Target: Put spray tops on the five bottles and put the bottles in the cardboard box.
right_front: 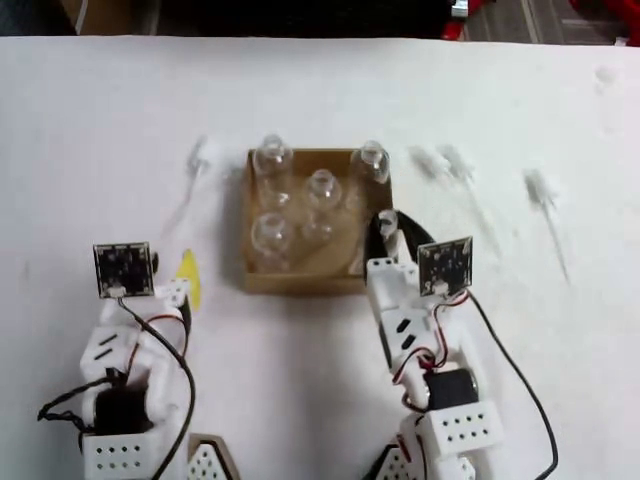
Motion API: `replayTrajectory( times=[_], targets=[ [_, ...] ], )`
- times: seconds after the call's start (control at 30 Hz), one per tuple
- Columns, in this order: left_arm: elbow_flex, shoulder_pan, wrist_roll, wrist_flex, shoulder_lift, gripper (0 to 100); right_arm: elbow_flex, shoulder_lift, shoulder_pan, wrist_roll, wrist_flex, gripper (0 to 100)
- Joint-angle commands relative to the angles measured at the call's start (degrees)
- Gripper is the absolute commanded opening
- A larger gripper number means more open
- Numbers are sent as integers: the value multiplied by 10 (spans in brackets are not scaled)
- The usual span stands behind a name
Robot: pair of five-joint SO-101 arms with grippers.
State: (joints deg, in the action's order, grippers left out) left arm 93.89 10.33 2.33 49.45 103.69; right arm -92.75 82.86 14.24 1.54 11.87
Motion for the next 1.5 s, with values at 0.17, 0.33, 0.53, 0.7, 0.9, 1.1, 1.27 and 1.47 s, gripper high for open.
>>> replayTrajectory(
  times=[0.17,0.33,0.53,0.7,0.9,1.1,1.27,1.47],
  targets=[
    [-6,7,-10,-16,7,159,4,69,32,8,80,123],
    [-6,7,-10,-16,7,159,4,73,30,8,78,102],
    [-6,7,-11,-16,7,159,9,73,29,8,76,103],
    [-6,7,-10,-16,7,160,27,73,29,7,80,103],
    [-6,7,-9,-16,7,161,29,81,12,4,80,103],
    [-6,7,-10,-17,7,161,29,198,15,4,166,103],
    [-6,7,-9,-17,7,161,51,192,6,4,203,103],
    [-7,7,-10,-17,7,161,56,207,-93,4,201,102]
  ],
)
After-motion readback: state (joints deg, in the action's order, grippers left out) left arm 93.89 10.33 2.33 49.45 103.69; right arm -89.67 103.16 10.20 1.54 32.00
